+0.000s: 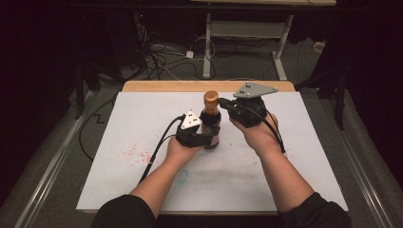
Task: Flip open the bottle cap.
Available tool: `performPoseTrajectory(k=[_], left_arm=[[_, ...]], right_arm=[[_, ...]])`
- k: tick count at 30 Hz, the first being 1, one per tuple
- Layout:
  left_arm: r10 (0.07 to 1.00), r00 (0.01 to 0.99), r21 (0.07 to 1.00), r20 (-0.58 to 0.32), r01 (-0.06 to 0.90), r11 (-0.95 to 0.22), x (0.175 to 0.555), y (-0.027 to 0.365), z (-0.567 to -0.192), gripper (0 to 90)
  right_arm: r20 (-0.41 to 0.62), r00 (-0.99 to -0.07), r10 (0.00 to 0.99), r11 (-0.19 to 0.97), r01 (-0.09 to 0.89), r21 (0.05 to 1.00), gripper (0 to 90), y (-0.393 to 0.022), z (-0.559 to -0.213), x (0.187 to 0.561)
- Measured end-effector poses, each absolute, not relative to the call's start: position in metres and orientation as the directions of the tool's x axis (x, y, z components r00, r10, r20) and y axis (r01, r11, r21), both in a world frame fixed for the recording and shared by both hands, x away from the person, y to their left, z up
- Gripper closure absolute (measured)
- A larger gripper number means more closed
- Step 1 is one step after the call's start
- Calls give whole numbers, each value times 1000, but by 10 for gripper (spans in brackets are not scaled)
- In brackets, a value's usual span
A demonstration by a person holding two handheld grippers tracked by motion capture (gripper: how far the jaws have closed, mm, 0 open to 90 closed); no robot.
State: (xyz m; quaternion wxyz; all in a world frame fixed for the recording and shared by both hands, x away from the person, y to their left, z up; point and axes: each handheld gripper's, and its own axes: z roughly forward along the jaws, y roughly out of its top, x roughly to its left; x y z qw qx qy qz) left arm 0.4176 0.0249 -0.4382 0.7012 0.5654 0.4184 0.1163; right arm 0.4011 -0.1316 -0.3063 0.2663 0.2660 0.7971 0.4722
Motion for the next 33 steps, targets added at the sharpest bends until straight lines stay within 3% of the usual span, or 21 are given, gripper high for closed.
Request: performPoseTrajectory(k=[33], left_arm=[[648,609,890,-456,307,338,417,25,-438,291]], right_arm=[[-160,-713,682,383,161,910,900,-130,-305,400]])
